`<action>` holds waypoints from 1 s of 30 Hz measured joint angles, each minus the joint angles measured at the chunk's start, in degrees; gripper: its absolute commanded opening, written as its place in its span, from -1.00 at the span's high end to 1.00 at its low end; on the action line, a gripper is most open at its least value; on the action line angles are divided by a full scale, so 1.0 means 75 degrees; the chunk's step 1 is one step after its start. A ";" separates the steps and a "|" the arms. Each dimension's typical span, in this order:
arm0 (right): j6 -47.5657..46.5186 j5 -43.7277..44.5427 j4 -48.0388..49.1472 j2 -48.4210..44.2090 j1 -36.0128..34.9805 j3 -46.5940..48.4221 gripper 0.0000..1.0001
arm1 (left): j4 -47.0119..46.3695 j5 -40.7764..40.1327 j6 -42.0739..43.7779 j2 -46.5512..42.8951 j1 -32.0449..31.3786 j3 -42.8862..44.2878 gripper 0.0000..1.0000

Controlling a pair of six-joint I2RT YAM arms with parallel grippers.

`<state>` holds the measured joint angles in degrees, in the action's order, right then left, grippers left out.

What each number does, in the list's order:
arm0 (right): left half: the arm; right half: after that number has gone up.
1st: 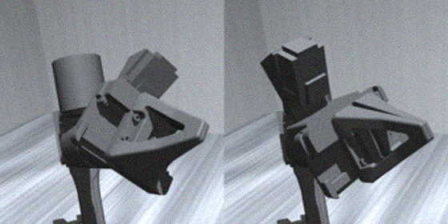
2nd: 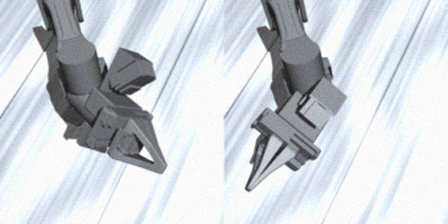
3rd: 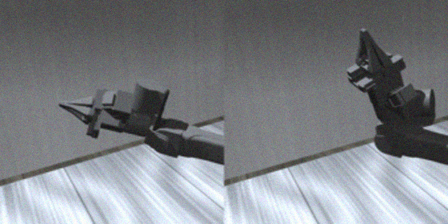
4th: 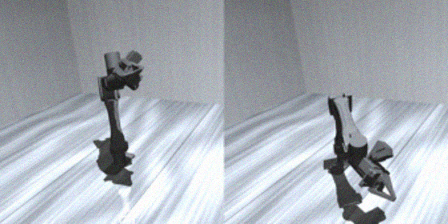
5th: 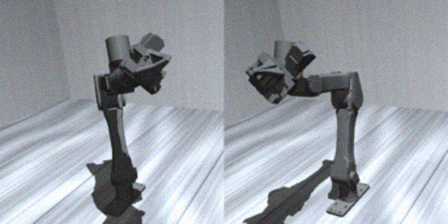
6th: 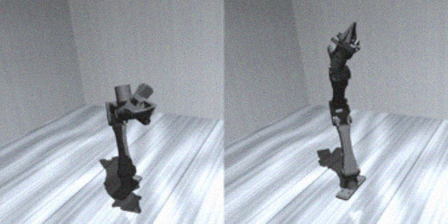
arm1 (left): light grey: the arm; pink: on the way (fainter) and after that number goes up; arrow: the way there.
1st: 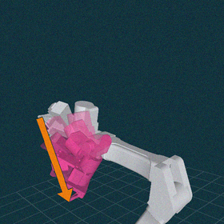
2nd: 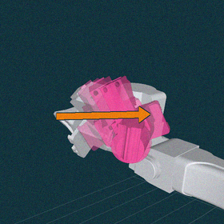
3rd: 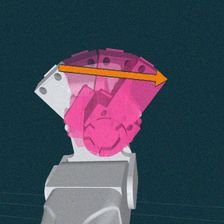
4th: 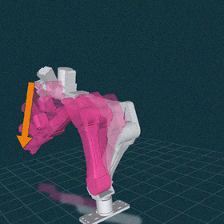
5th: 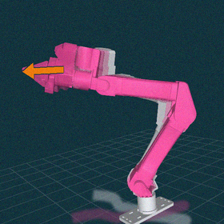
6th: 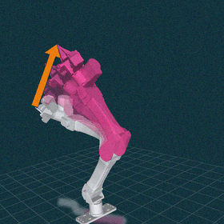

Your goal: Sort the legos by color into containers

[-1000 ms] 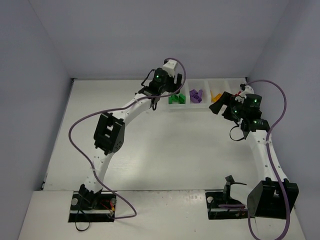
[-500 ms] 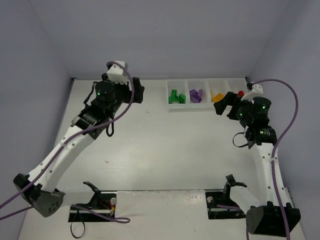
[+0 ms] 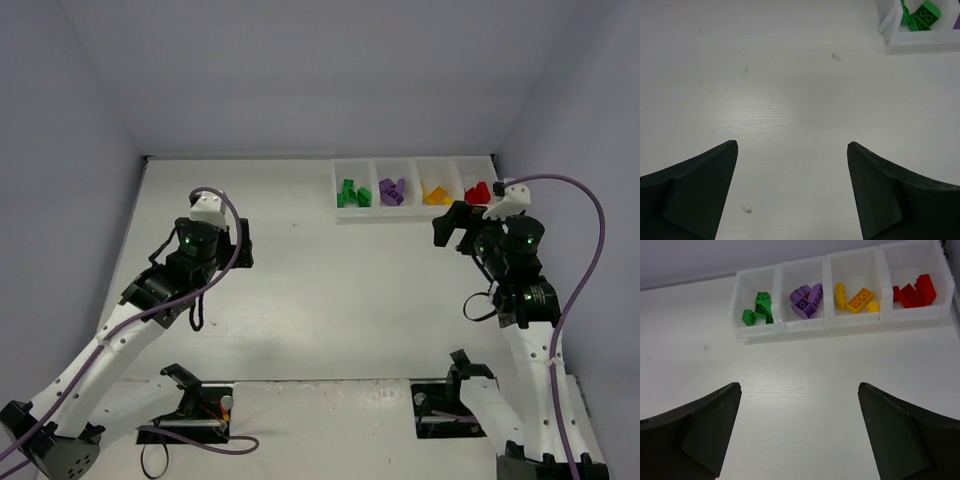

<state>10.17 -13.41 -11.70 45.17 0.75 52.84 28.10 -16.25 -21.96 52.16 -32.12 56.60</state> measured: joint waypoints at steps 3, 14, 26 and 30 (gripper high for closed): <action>-0.0114 0.0411 -0.0082 -0.0090 -0.0391 -0.0012 -1.00 | 0.0029 -0.0201 -0.0119 -0.0009 0.0006 0.0020 -0.68; -0.0198 0.1189 -0.0300 -0.0318 -0.1309 -0.0085 -1.00 | 0.0469 -0.0720 -0.0510 -0.0108 0.0006 0.0152 -0.68; -0.0157 0.1422 -0.0364 -0.0860 -0.1565 -0.0134 -1.00 | 0.0868 -0.0874 -0.0892 -0.0644 0.0006 0.0137 -0.68; -0.0134 0.1454 -0.0408 -0.0962 -0.1652 -0.0207 -1.00 | 0.0921 -0.0866 -0.0944 -0.0656 0.0006 0.0137 -0.67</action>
<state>9.17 -2.50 -14.76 37.95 -11.64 51.29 35.00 -22.74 -29.04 47.24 -32.08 57.63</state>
